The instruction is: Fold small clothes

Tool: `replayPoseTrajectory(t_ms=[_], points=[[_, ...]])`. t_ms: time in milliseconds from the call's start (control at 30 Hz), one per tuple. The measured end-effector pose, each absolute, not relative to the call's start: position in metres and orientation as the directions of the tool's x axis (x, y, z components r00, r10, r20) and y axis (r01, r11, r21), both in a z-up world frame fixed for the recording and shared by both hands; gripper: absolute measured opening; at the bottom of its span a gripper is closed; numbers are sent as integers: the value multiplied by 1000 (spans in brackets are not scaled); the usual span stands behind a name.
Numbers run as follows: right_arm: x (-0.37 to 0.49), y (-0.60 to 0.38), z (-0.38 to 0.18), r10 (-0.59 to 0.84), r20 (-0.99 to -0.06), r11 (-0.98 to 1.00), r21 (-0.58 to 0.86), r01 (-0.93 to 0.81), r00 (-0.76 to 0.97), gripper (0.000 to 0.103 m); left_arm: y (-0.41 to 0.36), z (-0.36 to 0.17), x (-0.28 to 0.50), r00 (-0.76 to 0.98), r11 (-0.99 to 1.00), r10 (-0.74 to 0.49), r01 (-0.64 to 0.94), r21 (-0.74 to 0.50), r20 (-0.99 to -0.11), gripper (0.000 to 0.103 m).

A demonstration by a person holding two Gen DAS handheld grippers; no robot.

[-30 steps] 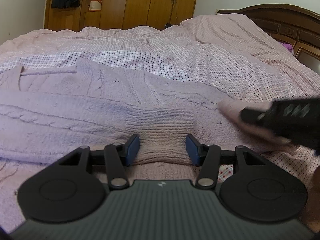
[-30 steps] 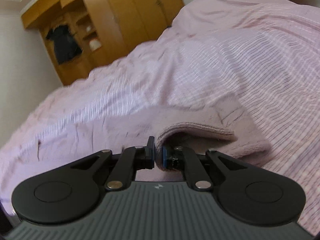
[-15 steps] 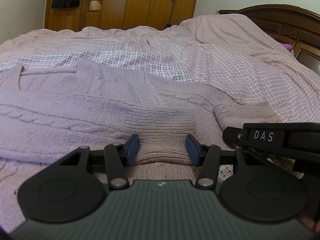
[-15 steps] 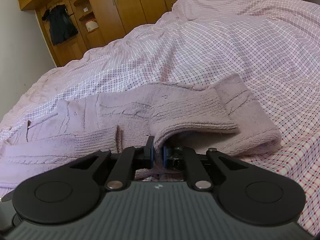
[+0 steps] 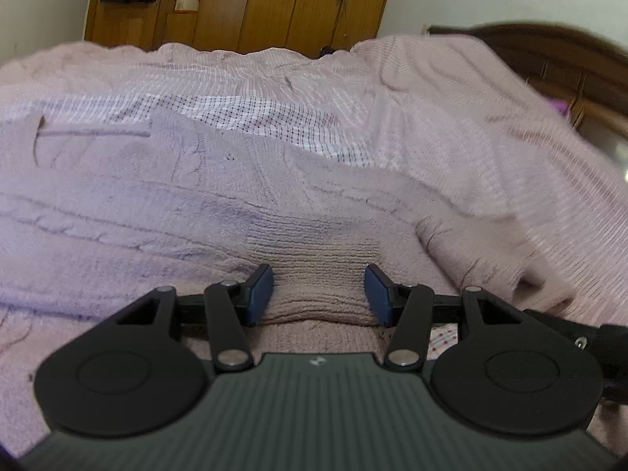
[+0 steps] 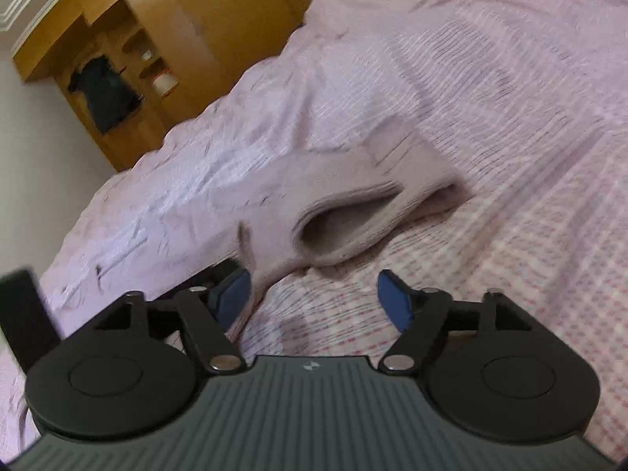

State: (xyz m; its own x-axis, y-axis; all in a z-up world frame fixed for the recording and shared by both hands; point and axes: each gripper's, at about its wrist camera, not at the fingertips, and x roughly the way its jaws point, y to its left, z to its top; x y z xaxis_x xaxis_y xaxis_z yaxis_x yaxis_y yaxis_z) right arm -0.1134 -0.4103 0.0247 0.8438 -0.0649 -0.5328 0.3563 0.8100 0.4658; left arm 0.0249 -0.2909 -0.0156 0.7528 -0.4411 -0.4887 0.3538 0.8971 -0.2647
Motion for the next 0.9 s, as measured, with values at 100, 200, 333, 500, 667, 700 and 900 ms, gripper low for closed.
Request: replayPoseTrajectory(t_ms=[100, 200, 333, 500, 667, 700, 900], points=[[-118, -424, 32, -244, -578, 777, 364, 514, 779, 81, -272, -9, 14, 778, 882, -455, 325, -341, -434, 55], [-115, -433, 31, -395, -595, 747, 234, 622, 699, 80, -282, 8, 6, 802, 902, -428, 347, -257, -417, 53], [-111, -451, 20, -345, -659, 745, 242, 622, 669, 76, -336, 39, -29, 756, 777, -585, 626, 64, -292, 53], [-106, -455, 15, -333, -673, 802, 167, 574, 660, 76, -406, 40, -40, 635, 496, -646, 771, 400, -423, 26], [-96, -459, 14, -330, -689, 831, 113, 545, 645, 76, -431, 39, -10, 544, 369, -577, 839, 400, -610, 25], [-94, -459, 13, -331, -691, 834, 104, 542, 642, 76, -432, 40, -2, 492, 340, -556, 870, 357, -670, 27], [-89, -449, 14, -361, -693, 844, 43, 535, 624, 79, -425, 46, 12, 432, 295, -501, 900, 322, -750, 48]])
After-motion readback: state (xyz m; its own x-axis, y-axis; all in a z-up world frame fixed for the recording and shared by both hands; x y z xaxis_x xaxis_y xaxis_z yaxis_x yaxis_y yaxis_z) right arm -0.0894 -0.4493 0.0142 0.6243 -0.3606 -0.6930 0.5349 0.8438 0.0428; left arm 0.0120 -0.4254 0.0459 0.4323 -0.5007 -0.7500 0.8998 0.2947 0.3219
